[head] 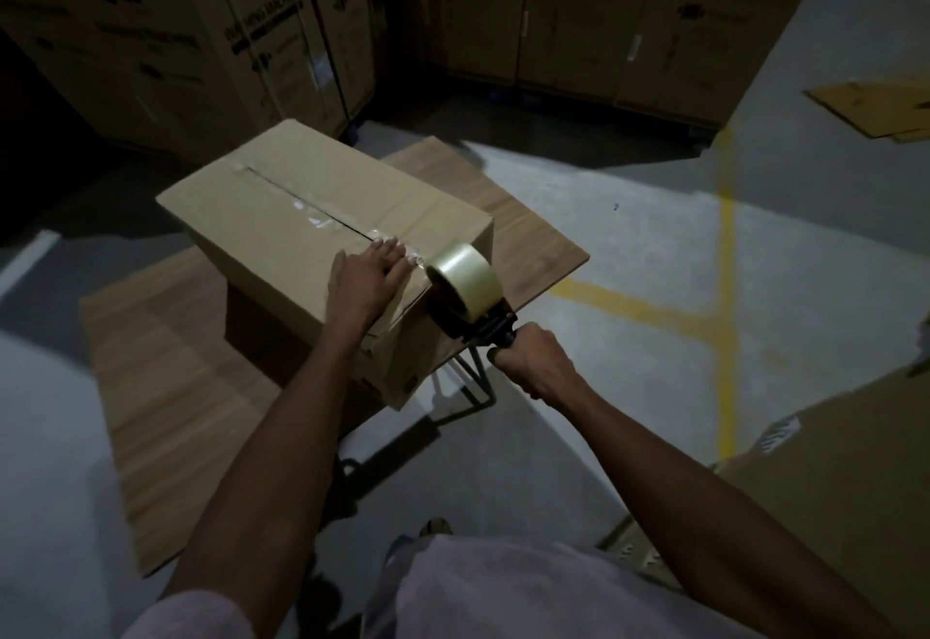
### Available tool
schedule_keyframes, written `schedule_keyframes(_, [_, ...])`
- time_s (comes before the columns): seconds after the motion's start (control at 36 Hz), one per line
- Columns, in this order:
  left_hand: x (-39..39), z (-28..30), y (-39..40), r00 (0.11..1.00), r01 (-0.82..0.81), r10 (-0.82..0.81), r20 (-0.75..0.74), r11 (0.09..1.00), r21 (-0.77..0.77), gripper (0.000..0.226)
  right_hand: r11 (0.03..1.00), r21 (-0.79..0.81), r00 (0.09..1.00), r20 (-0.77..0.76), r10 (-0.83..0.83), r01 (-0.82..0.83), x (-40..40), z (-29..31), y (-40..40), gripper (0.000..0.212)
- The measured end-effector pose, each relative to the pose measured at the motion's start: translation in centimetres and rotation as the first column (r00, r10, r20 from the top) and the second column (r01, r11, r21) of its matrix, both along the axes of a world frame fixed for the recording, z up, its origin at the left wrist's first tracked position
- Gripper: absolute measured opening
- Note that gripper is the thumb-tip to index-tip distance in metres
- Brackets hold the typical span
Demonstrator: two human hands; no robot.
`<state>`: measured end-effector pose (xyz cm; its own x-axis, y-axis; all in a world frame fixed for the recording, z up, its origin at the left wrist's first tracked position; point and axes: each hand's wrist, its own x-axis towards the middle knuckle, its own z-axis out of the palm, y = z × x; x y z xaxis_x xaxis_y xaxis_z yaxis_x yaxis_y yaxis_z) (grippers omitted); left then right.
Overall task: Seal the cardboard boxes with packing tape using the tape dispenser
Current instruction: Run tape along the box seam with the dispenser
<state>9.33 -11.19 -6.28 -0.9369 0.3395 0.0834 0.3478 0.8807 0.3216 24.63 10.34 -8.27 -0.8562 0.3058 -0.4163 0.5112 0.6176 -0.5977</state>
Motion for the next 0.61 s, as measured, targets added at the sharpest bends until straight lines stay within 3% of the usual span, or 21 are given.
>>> schedule_keyframes(0.11, [0.4,0.0,0.1,0.999,-0.051,0.052,-0.01,0.997,0.051,0.049,0.991,-0.132,0.999,0.012,-0.032,0.033,-0.1,0.2,0.6,0.024])
schedule_keyframes(0.19, [0.9,0.0,-0.2,0.993,-0.119,0.12,-0.02,0.992,0.039,0.051,0.998,-0.05,0.996,0.086,-0.032,0.036,1.8,-1.7,2.8,0.02])
schedule_keyframes(0.25, [1.2,-0.2,-0.2,0.982,-0.187,0.188,-0.021,0.981,0.05,0.051,0.993,-0.01,0.986,0.117,-0.114,0.116,4.3,-4.1,3.6,0.021])
schedule_keyframes(0.33, [1.7,0.3,1.0,0.954,-0.297,0.298,-0.005,0.951,0.082,0.05,0.948,-0.106,0.953,0.073,-0.293,0.3,6.3,-6.2,3.4,0.023])
schedule_keyframes(0.53, [4.1,0.5,3.5,0.844,-0.537,0.537,0.018,0.842,0.045,0.051,0.876,-0.28,0.914,0.015,-0.406,0.394,1.3,-5.7,2.3,0.034])
schedule_keyframes(0.61, [4.4,0.5,3.2,0.863,-0.502,0.504,0.04,0.863,-0.053,0.073,0.83,-0.322,0.881,0.033,-0.471,0.456,-2.5,-5.5,1.6,0.049])
